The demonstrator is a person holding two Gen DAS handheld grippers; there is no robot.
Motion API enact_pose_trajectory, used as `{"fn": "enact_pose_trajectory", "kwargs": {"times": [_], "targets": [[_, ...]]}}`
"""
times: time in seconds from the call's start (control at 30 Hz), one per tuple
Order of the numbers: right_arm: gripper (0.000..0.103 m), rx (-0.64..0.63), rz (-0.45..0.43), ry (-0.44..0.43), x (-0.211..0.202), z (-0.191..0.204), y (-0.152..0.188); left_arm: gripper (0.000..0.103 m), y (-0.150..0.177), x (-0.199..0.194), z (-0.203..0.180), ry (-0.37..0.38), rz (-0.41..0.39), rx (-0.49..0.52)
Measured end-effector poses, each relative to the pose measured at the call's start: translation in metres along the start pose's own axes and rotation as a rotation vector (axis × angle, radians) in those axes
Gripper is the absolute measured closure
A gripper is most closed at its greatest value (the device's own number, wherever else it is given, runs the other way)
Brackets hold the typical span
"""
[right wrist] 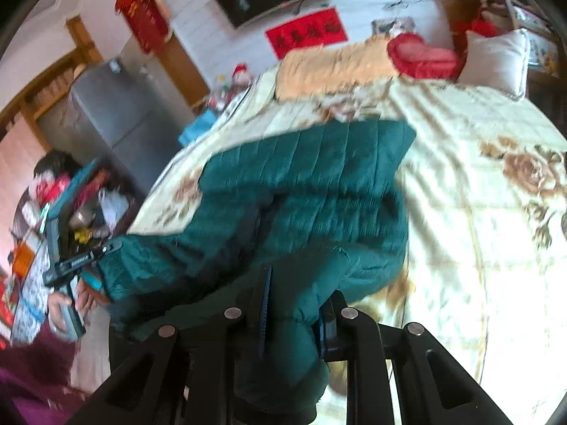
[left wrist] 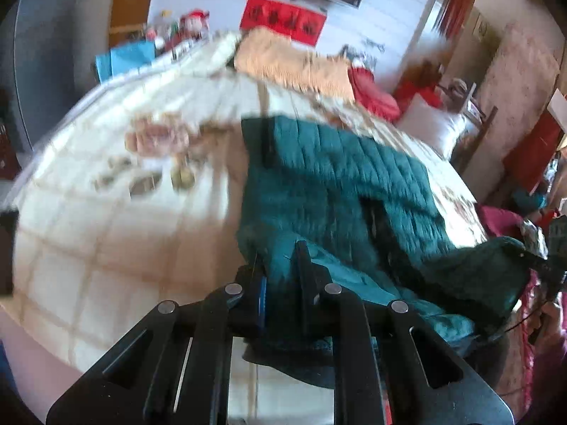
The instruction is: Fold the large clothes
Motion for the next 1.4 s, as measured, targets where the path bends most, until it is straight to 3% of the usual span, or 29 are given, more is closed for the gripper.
{"fn": "enact_pose_trajectory", "kwargs": {"times": [0.23,0.87,1.23,1.4], "targets": [[0.084,-0.003,-0.089,0.076,0.011,-0.007,-0.051,0.09,-0.05,0.023,-0.013,-0.058,-0.083,0.015],[0.084,0.027,-0.084,0.175,0.069,-0.044,-0.122,0.09,-0.106,0.083,-0.028,-0.156,-0.117,0.025],[0.084,0.132,-0.085,0.279,0.134,-0.088,-0.179,0.09,-0.163,0.154,-0.03,-0.253,-0.148,-0.022],[0.084,0.165,-0.057,0.318,0.17,-0.11,-0.196,0.09,-0.179,0.199,-0.024,-0.305,-0.121,-0.041]]}}
Point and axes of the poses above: each gripper's, at about its wrist camera, not at the fingertips, and x roughly the way its jaws point, z to its left, y to its underside, the point moved 2 cm from there along x, roughly the way its jaws point, and after that the axes turned 3 degrees about -x, right-handed, at the moved point
